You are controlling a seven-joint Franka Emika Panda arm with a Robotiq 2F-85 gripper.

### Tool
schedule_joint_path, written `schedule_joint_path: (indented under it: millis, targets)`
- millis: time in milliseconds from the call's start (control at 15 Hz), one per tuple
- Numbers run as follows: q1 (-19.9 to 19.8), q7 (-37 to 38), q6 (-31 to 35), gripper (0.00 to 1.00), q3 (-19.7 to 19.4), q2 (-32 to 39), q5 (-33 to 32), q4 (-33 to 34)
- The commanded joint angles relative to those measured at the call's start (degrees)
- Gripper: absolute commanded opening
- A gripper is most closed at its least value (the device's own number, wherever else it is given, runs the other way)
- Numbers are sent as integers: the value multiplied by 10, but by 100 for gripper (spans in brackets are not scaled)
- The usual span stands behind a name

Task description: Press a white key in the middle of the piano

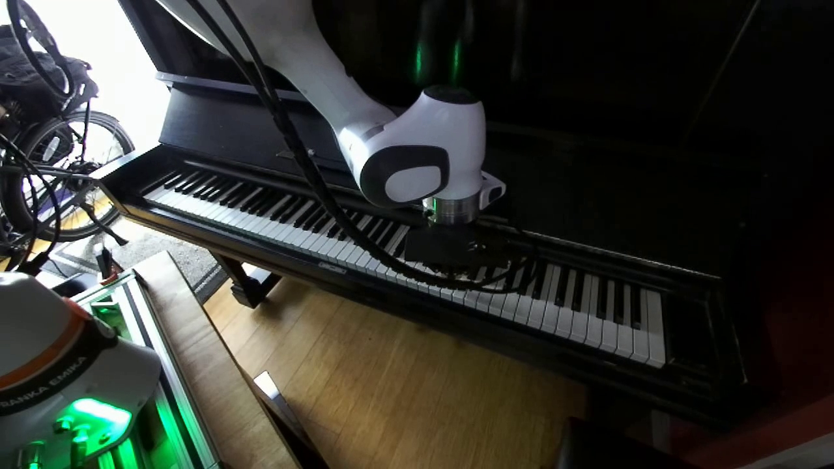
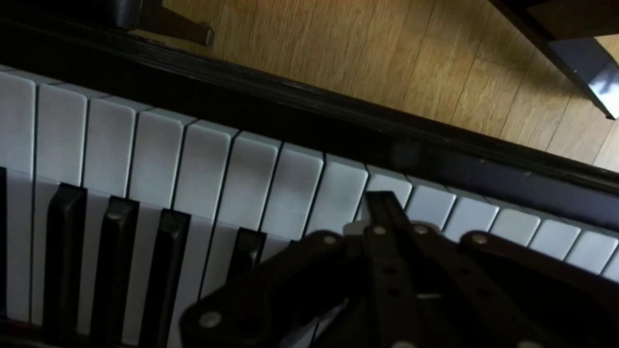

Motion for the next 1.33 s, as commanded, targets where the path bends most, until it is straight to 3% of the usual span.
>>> schedule_joint_path:
  millis: [0, 1267]
  targets:
    - [-19, -12, 9, 0, 13, 23, 8, 18]
    - [-36, -11, 14, 0, 20, 49, 7, 38]
